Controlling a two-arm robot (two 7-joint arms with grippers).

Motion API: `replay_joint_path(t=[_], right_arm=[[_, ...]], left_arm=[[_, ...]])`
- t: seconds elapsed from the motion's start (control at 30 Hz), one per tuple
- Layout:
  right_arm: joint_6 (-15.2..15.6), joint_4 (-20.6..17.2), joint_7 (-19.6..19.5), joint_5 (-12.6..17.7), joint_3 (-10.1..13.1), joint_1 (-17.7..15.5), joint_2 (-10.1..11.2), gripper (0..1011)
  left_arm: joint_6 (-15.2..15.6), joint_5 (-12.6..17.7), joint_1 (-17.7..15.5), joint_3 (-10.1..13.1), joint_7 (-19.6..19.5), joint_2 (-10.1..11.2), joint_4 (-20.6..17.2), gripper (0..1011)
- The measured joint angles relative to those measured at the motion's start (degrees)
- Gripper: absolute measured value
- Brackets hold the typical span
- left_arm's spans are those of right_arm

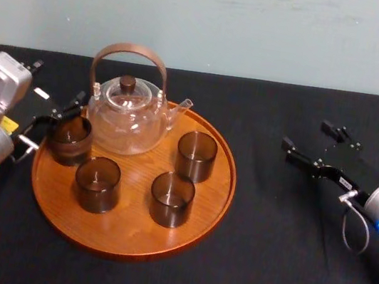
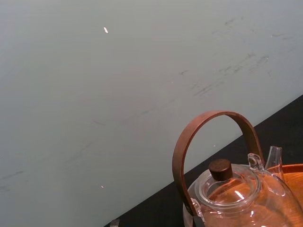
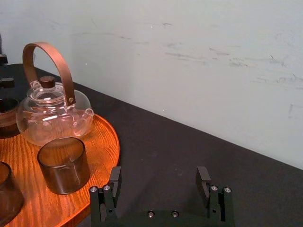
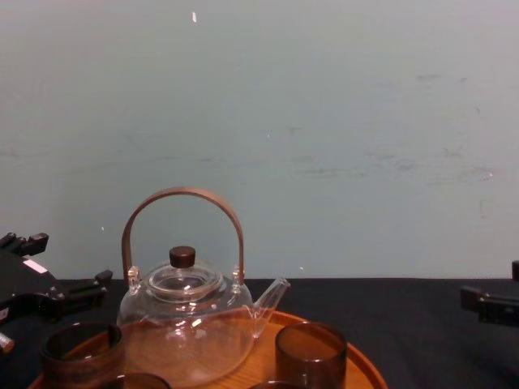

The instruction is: Pick up the glass from the table and place it on the tray.

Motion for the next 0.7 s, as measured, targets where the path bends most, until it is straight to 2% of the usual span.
replay_joint_path(t=[0.43, 0.7], right_arm=[[0.9, 2.2, -0.6, -1.8, 1.1, 0.0, -2.9, 1002], [0.9, 2.2, -0.6, -1.8, 1.1, -0.1, -2.9, 1002]], left_arm=[[0.0, 0.0, 0.0, 0.0, 0.0, 0.0, 0.0, 1001], [0.0, 0.0, 0.0, 0.0, 0.0, 0.0, 0.0, 1001]])
